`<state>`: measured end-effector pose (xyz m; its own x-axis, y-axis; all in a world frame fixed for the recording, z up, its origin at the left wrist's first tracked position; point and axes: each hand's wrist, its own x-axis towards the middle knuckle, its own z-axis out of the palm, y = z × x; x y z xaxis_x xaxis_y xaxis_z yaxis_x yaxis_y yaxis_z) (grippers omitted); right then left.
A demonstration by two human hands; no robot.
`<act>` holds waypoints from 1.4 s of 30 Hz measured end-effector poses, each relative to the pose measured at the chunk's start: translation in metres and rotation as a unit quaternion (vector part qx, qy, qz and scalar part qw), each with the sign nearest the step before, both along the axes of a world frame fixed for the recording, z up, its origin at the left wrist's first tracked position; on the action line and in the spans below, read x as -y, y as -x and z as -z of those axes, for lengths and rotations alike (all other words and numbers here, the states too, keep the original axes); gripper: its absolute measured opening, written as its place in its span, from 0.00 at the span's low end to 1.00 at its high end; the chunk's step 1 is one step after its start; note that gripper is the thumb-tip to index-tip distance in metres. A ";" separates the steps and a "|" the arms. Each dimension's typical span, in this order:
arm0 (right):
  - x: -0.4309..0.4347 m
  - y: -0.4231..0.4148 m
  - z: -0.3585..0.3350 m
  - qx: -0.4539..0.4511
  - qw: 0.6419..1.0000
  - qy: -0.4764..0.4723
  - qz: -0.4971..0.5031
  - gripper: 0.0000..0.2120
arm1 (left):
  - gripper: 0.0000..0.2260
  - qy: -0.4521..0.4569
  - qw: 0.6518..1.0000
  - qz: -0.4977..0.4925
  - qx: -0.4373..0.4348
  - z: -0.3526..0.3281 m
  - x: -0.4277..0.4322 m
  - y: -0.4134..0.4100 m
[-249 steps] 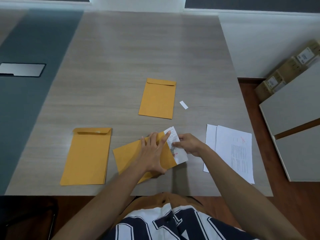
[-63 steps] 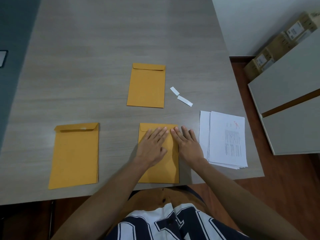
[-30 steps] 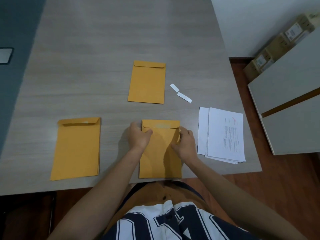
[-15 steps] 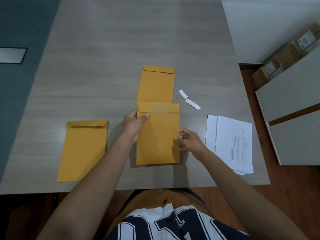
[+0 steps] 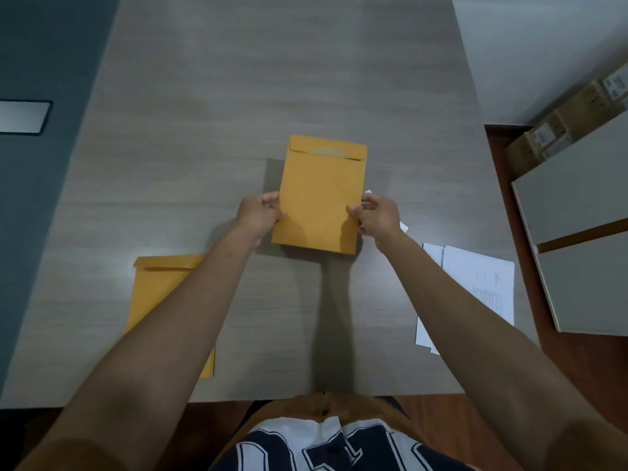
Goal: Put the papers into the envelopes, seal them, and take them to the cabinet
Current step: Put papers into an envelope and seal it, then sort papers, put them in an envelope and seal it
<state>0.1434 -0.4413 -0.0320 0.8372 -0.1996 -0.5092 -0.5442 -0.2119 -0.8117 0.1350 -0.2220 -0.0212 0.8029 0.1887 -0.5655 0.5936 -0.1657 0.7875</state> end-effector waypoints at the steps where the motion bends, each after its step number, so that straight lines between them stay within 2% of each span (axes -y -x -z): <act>1: -0.001 -0.010 -0.001 0.004 1.000 0.007 0.002 0.12 | 0.23 -0.010 1.000 -0.002 0.007 -0.002 -0.001 -0.010; 4: -0.003 -0.036 -0.001 0.007 0.999 0.042 0.009 0.18 | 0.28 -0.042 0.999 -0.006 0.008 -0.005 -0.005 -0.033; 7: -0.002 -0.046 -0.003 -0.002 0.995 0.101 0.015 0.33 | 0.32 -0.143 0.990 0.006 -0.003 -0.006 -0.009 -0.041; 8: -0.001 -0.046 -0.003 -0.009 0.993 0.117 0.013 0.35 | 0.32 -0.174 0.985 0.014 -0.008 -0.005 -0.011 -0.039; 10: 0.001 -0.039 -0.001 -0.012 0.992 0.126 0.009 0.33 | 0.31 -0.200 0.979 0.027 -0.018 0.001 -0.012 -0.029; 15: -0.022 -0.001 0.001 0.018 0.992 0.121 -0.037 0.16 | 0.30 -0.211 0.977 0.033 -0.013 0.015 -0.015 0.011; 19: -0.065 0.035 0.010 0.032 0.981 0.136 -0.137 0.08 | 0.28 -0.237 0.971 0.018 0.010 0.022 -0.029 0.046; 27: -0.167 0.097 0.024 -0.004 0.945 0.164 -0.282 0.08 | 0.19 -0.291 0.952 -0.089 0.021 0.024 -0.109 0.117; 33: -0.214 0.129 0.024 -0.039 0.917 0.198 -0.345 0.15 | 0.24 -0.297 0.935 -0.184 -0.066 0.029 -0.166 0.174; 36: -0.227 0.137 0.022 -0.054 0.918 0.195 -0.342 0.13 | 0.27 -0.315 0.925 -0.178 -0.115 0.034 -0.184 0.196; 42: -0.245 0.146 0.017 -0.057 0.920 0.200 -0.333 0.14 | 0.21 -0.311 0.929 -0.151 -0.130 0.041 -0.199 0.209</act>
<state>-0.0024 -0.1958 -0.0494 0.7867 0.1485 -0.5992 -0.2623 -0.7982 -0.5422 -0.0741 -0.0233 -0.0626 0.5111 0.7386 -0.4396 0.8442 -0.3350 0.4185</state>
